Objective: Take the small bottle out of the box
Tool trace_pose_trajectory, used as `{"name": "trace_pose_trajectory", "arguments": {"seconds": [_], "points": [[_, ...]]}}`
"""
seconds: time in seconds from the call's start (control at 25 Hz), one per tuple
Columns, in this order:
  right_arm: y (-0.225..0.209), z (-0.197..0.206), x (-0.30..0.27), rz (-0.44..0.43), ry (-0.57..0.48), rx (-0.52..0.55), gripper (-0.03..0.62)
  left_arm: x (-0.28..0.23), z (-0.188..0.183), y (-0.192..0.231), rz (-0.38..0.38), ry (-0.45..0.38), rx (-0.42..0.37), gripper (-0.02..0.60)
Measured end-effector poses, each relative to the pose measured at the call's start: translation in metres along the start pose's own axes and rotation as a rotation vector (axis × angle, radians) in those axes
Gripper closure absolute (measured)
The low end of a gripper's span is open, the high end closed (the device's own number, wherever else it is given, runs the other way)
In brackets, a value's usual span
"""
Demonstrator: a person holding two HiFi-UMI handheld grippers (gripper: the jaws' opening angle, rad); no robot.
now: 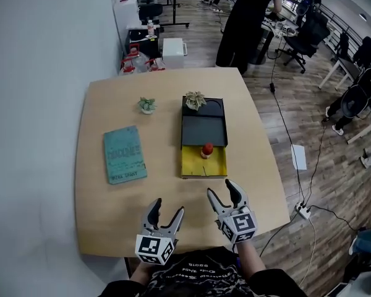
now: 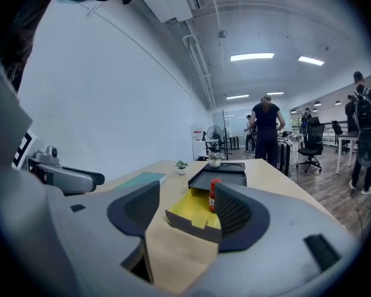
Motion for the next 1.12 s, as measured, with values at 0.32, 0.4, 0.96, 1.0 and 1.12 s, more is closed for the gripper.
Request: {"name": "trace_pose_trajectory", "arguments": {"seconds": [0.32,0.4,0.96,1.0,1.12], "points": [[-0.025,-0.011,-0.041,-0.024,0.023,0.013,0.312,-0.004,0.002,0.003,-0.032,0.018,-0.003,0.258],[-0.030,-0.012,-0.051,-0.022,0.032,0.023,0.312,-0.003,0.000,0.004,-0.033,0.024,-0.005,0.258],[-0.059,-0.013,-0.116,-0.045,0.080,0.088,0.312,-0.011,0.002,0.010,-0.080,0.066,-0.008,0.258],[-0.062,-0.012,-0.122,-0.048,0.085,0.088,0.312,-0.013,0.003,0.010,-0.081,0.071,-0.008,0.258],[-0.071,-0.009,-0.138,-0.056,0.107,0.086,0.312,-0.019,0.005,0.011,-0.081,0.087,-0.009,0.258]]}}
Point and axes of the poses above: the fingertips, and each gripper's own axes: x backward along the fingers, y to its left, z out of its underside, the point moved 6 cm from there along x, backward along the fingers, and after that the axes turned 7 degrees about -x, right-handed, at the moved point
